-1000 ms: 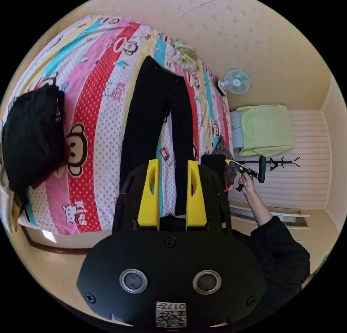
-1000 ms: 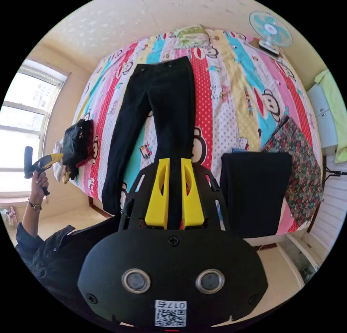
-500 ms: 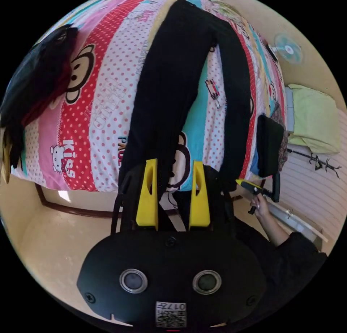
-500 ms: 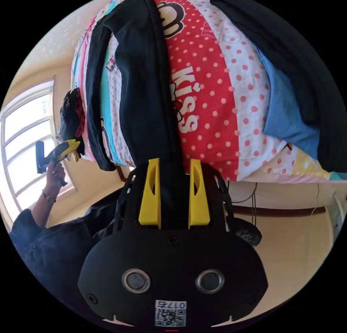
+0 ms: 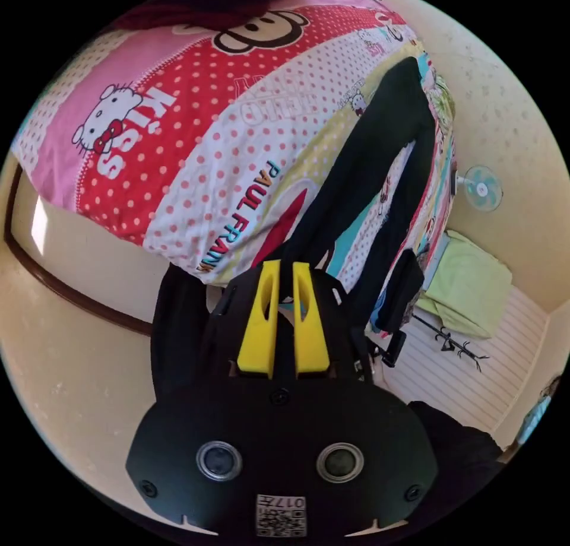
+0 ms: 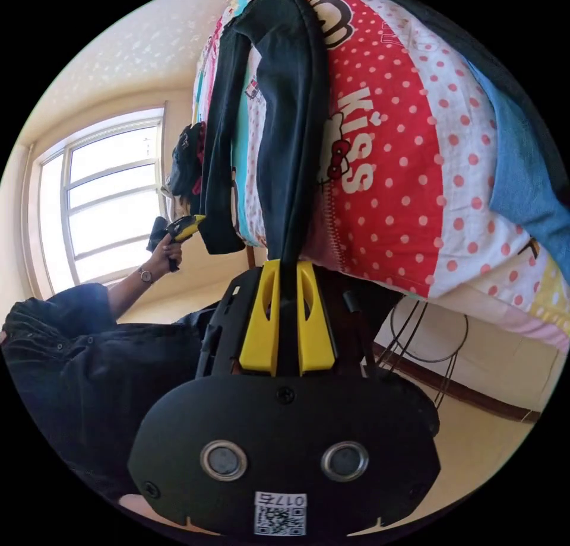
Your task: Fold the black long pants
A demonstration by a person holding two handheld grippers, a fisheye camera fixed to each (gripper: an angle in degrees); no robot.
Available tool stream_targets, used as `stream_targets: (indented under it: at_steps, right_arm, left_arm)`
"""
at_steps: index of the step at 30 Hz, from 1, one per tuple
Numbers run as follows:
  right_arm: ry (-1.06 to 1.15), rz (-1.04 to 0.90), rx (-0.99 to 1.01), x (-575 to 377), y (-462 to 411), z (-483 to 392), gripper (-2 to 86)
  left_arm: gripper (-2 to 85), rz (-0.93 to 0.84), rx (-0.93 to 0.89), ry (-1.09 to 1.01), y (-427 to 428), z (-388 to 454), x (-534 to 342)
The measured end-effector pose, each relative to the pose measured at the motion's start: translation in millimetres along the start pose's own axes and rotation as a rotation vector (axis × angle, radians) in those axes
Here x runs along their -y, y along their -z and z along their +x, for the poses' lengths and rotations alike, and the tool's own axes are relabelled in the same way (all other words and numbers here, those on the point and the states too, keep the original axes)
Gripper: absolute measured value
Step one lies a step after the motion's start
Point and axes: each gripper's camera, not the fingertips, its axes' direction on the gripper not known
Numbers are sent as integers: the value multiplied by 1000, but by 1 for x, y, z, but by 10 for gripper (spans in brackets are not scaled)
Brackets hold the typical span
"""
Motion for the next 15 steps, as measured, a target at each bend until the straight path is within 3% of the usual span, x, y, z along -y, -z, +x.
stream_targets:
  at_steps: [2,4,7,9,11,15]
  right_arm:
    - [-24,31,-67,-4,7,-13,39]
    - [15,44,-66,1,15,-37,35]
    - [171,16,-58,17,15,-97,31]
    - [265,-28,-79,30,7,-133,29]
    - [375,-53,-77,45,-2,-177,29]
    - [468,-120,-70,63,-15,-222,32]
  left_arm:
    - [55,127,77,86,47,10,-16]
    - [94,141,39,0,65,41,-22]
    - [163,-44,-163,-275,50,129,-18]
    - [173,-161,-144,-437,29,190,-17]
    - [194,-360,19,-587,-15,257,-15]
    - [188,-640,317,-664,-84,294,-16]
